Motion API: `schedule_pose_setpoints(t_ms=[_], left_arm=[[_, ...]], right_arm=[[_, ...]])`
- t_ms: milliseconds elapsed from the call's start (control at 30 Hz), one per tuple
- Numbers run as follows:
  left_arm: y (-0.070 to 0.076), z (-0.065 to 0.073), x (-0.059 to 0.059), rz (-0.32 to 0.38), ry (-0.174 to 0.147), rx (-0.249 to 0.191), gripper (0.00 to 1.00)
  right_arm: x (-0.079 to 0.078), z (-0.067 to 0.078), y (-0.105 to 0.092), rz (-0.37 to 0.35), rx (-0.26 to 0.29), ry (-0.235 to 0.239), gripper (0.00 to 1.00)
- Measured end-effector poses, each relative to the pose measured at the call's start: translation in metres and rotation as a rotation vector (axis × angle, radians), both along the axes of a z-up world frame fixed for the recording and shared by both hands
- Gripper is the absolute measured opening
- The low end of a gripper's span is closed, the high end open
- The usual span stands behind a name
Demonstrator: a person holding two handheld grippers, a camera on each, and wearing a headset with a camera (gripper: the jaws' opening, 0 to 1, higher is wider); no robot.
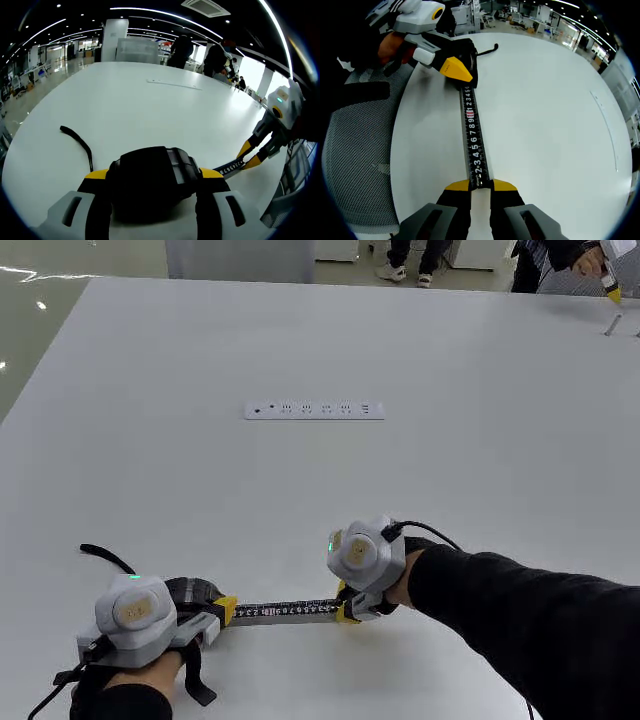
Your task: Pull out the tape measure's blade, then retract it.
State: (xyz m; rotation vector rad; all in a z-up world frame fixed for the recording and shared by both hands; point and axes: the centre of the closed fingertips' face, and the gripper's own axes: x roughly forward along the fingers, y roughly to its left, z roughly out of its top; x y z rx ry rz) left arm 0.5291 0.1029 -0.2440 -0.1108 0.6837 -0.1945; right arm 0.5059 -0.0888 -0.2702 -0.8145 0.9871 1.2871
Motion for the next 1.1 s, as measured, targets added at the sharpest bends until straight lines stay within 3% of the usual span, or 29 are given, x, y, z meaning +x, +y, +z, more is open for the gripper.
schedule_pose_setpoints(t_ms=[1100], left_arm=[[0.0, 0.0, -0.001, 0.0, 0.005, -0.002, 0.64]], right_arm=[[0.0, 0.002, 0.014, -0.008, 0.013, 0.017, 0.1]])
